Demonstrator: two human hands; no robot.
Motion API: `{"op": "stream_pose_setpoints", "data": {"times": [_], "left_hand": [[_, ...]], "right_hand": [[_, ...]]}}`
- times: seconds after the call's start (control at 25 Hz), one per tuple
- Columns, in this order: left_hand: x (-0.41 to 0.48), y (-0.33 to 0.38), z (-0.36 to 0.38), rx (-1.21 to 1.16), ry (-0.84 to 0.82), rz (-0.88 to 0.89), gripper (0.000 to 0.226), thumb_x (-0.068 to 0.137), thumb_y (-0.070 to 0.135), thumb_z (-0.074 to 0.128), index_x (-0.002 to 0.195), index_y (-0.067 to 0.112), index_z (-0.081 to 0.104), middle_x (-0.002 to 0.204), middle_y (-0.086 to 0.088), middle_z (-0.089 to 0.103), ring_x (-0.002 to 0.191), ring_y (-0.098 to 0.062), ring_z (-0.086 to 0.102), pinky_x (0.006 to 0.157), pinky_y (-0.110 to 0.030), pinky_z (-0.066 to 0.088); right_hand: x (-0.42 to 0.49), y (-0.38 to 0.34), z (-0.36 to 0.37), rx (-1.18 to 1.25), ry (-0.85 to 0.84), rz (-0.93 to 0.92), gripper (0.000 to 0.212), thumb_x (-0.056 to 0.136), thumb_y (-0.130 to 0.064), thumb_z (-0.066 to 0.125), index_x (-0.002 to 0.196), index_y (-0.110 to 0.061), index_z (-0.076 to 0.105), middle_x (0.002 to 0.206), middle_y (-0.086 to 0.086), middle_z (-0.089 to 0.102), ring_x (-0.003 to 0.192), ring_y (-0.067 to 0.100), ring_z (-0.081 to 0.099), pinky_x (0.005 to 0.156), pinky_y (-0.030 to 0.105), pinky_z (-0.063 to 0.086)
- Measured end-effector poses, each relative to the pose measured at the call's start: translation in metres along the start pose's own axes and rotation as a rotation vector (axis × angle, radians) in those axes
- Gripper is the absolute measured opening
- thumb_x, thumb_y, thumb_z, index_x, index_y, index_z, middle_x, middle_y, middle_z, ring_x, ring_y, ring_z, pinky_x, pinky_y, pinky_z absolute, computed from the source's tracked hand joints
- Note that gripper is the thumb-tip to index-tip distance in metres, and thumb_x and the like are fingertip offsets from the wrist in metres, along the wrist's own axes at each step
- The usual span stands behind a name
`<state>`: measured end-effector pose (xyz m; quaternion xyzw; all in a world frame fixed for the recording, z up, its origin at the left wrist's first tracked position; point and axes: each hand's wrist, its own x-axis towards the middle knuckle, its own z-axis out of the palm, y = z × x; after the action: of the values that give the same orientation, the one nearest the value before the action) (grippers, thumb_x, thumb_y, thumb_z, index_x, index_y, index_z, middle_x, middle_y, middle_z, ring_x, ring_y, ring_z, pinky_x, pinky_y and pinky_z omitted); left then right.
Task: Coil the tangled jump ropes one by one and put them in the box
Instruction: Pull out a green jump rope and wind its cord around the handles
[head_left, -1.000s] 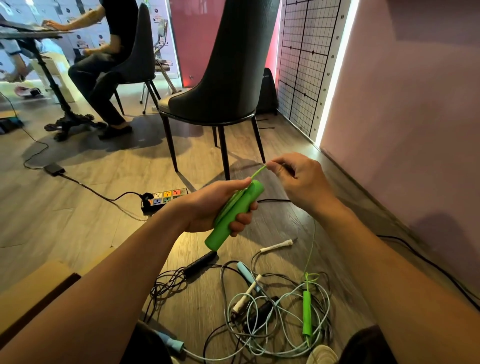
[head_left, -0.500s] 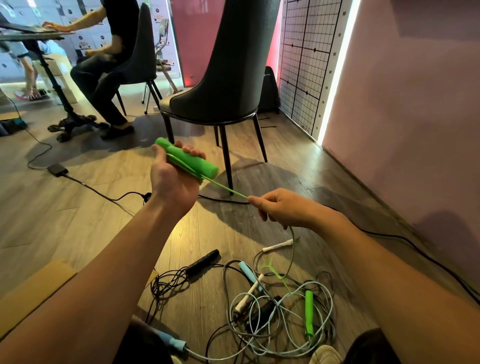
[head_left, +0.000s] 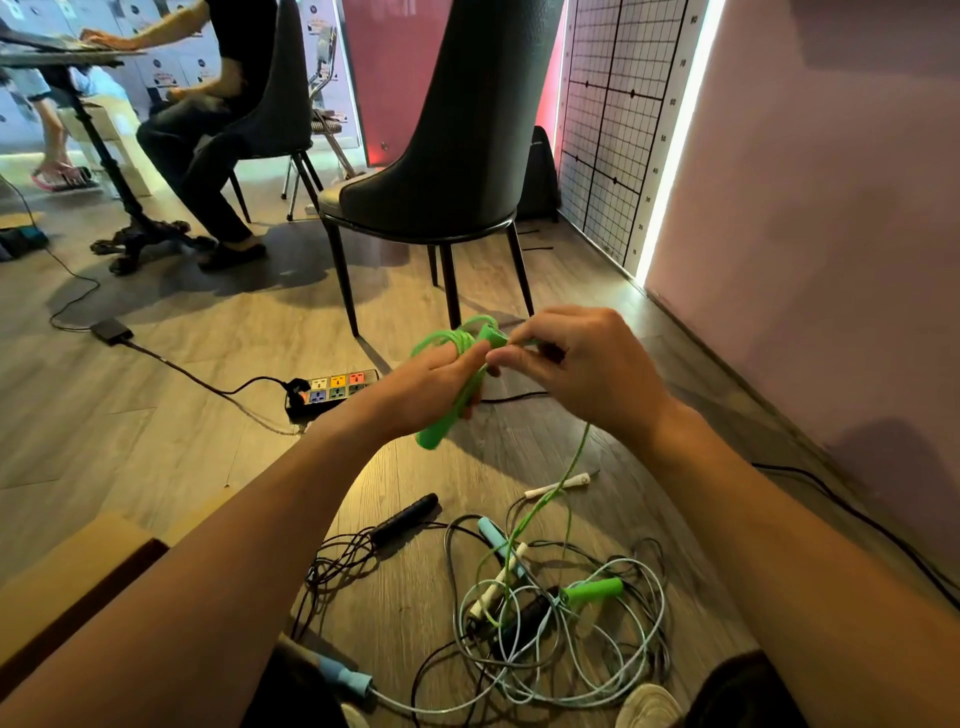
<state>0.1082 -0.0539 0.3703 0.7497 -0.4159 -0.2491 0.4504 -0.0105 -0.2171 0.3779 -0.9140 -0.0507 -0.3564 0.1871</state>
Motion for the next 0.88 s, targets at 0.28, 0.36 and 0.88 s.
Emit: {"op": "stream_pose_setpoints", "data": {"times": [0.28, 0.36, 0.88], "left_hand": [[-0.008, 0.022, 0.008, -0.124, -0.338, -0.112, 0.063, 0.101, 0.057, 0.018, 0.093, 0.009, 0.057, 0.067, -0.002, 0.052, 0.057, -0.016, 0.048, 0.057, -0.029, 0.046], [-0.012, 0.025, 0.008, -0.329, -0.394, -0.119, 0.059, 0.102, 0.056, 0.020, 0.085, 0.012, 0.054, 0.061, -0.001, 0.045, 0.049, -0.014, 0.041, 0.052, -0.027, 0.041], [0.002, 0.008, -0.030, -1.453, 0.418, 0.289, 0.029, 0.106, 0.034, 0.032, 0.113, 0.011, 0.049, 0.083, -0.006, 0.054, 0.075, -0.019, 0.056, 0.082, -0.036, 0.051]], "right_hand": [[-0.006, 0.012, -0.011, -0.069, 0.180, 0.211, 0.059, 0.073, -0.071, 0.066, 0.062, -0.014, 0.059, 0.055, -0.012, 0.046, 0.049, 0.005, 0.040, 0.048, 0.023, 0.032], [-0.006, 0.012, -0.007, 0.045, 0.169, 0.328, 0.058, 0.073, -0.070, 0.066, 0.058, -0.014, 0.055, 0.049, -0.012, 0.042, 0.046, 0.005, 0.035, 0.047, 0.021, 0.029], [-0.022, 0.027, 0.015, 0.326, -0.598, 0.647, 0.059, 0.089, -0.066, 0.051, 0.059, -0.018, 0.061, 0.055, 0.003, 0.045, 0.045, 0.013, 0.039, 0.050, 0.026, 0.042]]}}
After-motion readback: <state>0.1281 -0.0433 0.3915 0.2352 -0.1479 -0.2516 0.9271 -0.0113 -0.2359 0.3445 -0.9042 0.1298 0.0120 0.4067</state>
